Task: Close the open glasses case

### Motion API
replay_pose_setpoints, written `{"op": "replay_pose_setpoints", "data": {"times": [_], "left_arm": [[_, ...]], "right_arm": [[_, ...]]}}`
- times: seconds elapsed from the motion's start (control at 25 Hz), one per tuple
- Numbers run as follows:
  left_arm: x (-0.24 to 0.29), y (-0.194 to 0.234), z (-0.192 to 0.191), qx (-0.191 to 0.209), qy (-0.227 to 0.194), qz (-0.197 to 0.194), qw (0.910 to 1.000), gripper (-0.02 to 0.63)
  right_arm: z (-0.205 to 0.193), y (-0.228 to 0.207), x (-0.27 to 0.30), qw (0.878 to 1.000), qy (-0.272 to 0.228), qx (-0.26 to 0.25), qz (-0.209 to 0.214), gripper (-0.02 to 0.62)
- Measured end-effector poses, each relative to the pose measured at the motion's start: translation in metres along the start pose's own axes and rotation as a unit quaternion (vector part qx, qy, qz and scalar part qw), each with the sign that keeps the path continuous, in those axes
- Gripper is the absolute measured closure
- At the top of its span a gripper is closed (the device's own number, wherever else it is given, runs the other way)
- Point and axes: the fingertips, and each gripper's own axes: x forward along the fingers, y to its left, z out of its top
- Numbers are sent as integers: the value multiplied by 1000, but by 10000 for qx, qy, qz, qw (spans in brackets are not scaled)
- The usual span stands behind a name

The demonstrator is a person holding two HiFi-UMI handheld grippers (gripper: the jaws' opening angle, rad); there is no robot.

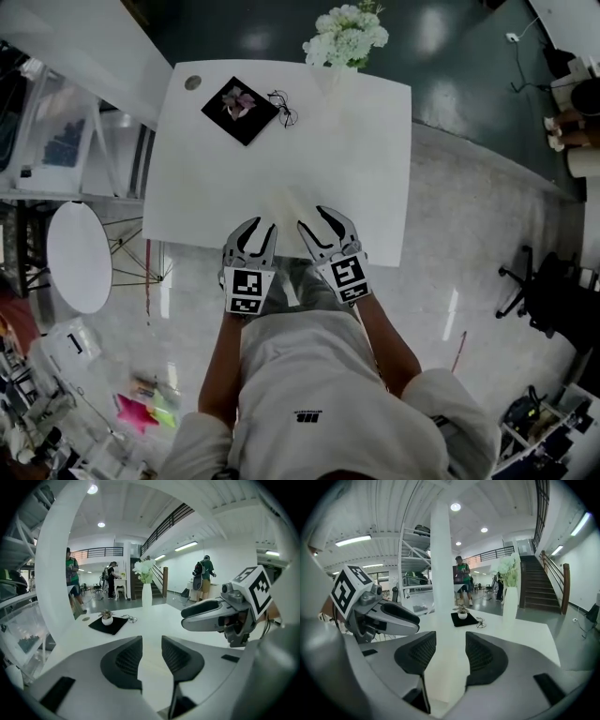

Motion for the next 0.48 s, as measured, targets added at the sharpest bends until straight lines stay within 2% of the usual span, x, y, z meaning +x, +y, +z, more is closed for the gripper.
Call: {"op": "replay_pose_setpoints", "data": {"times": [0.16,0.24,0.32,0.48], "left_arm": [[-18,4,31,262,-396,-146,9988,465],[-27,6,44,415,-561,-242,9973,465],[-39,8,55,545,-707,-360,9954,465],[-69,16,69,712,-974,-585,9910,465]], "right_arm": [[31,5,-21,9992,-313,12,-263,397],[44,9,-30,9980,-430,-199,-428,397],[54,15,-40,9957,-451,-433,-678,397],[76,32,-60,9905,-592,-408,-1173,397]]}}
